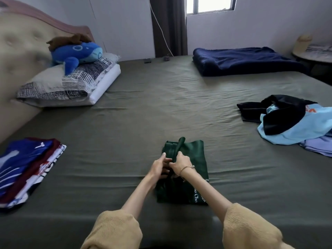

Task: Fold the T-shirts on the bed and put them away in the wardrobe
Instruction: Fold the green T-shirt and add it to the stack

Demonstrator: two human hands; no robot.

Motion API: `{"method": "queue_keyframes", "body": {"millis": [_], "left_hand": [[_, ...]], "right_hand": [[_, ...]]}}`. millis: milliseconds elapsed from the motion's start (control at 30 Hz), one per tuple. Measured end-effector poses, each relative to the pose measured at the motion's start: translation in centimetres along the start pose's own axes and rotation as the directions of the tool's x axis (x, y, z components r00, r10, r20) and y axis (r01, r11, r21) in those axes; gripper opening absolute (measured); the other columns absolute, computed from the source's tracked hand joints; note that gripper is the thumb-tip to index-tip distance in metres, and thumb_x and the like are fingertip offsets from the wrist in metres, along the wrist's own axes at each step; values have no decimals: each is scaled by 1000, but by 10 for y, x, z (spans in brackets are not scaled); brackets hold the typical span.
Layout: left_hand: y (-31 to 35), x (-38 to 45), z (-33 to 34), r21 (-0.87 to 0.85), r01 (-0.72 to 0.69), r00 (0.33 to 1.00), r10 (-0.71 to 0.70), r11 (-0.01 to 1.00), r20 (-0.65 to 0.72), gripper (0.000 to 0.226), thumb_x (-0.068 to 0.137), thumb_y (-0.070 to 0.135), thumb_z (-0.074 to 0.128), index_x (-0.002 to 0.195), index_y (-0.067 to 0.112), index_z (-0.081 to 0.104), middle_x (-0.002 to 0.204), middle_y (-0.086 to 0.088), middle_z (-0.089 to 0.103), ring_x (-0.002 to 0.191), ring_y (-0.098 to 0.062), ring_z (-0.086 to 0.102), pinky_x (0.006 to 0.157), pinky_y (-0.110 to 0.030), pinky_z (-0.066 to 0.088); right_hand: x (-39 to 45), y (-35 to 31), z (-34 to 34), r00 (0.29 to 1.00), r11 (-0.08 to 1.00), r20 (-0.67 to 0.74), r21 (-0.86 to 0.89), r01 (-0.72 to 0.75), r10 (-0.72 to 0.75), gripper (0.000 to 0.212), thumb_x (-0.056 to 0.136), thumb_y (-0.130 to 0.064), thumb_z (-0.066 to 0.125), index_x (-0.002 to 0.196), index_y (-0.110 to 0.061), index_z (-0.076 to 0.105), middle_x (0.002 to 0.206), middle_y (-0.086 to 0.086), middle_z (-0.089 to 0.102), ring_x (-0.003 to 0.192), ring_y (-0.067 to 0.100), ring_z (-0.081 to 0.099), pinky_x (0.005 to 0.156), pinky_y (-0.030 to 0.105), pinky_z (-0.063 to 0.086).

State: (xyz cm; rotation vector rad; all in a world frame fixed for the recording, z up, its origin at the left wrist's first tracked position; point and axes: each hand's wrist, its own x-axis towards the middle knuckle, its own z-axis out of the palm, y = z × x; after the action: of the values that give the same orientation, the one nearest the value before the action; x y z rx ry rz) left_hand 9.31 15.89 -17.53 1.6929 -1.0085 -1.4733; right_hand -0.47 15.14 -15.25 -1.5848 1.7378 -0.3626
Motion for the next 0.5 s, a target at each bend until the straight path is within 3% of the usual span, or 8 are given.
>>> {"method": "queue_keyframes", "body": {"millis": [100, 167, 233, 300, 367, 433, 500], "left_hand": [[-3, 7, -5, 88, -34, 996, 41, 996, -77, 38, 93, 47, 49, 77, 17, 65, 77, -11, 63, 79, -28, 57, 66, -30, 39], [-4, 8, -4, 227, -100, 984, 130, 969, -123, 38, 91, 43, 56, 70, 13, 64, 74, -12, 63, 78, -26, 55, 65, -30, 37], [-6, 7, -2, 386, -156, 959, 234, 909, -163, 38, 92, 30, 58, 59, 13, 48, 61, -4, 50, 72, -21, 46, 57, -28, 29], [-9, 8, -1, 482, -187, 928, 315, 856, -200, 44, 93, 22, 56, 56, 15, 35, 54, 0, 40, 68, -22, 42, 57, -30, 21], [-9, 9, -1, 508, -203, 913, 349, 837, -210, 43, 95, 21, 53, 57, 15, 33, 54, 0, 40, 68, -24, 43, 58, -30, 20], [-10, 9, -2, 519, -192, 901, 360, 833, -243, 43, 97, 20, 49, 58, 14, 31, 58, -4, 45, 70, -28, 45, 59, -30, 20], [-12, 7, -2, 591, -163, 888, 378, 790, -262, 38, 99, 22, 44, 63, 13, 36, 77, -16, 59, 82, -35, 54, 64, -34, 27]], "right_hand": [[0, 2, 11, 995, 986, 103, 166, -28, 11, 45, 91, -27, 53, 129, -5, 43, 99, 14, 65, 83, 34, 68, 81, 40, 55], [1, 7, 8, 986, 955, 168, 292, -51, 1, 41, 93, -18, 46, 132, -8, 43, 76, 6, 61, 53, 20, 65, 60, 28, 58], [2, 14, 0, 994, 939, 104, 342, -25, -11, 34, 92, -6, 43, 125, -4, 50, 70, 7, 59, 39, 10, 59, 46, 21, 52], [5, 23, -7, 998, 949, -67, 313, 31, -10, 30, 87, -1, 45, 114, -2, 58, 77, 11, 63, 51, 17, 64, 57, 30, 55], [6, 32, -15, 971, 983, -237, 169, 73, -31, 26, 83, -3, 49, 105, -6, 62, 93, 12, 66, 83, 27, 66, 76, 36, 53], [4, 38, -24, 941, 997, -333, 35, 73, -57, 26, 83, -7, 52, 108, -11, 59, 109, 9, 60, 103, 25, 58, 82, 33, 46], [5, 44, -29, 928, 998, -369, -54, 27, -46, 32, 86, -14, 54, 118, -13, 52, 120, 8, 50, 115, 24, 47, 86, 34, 43]]}}
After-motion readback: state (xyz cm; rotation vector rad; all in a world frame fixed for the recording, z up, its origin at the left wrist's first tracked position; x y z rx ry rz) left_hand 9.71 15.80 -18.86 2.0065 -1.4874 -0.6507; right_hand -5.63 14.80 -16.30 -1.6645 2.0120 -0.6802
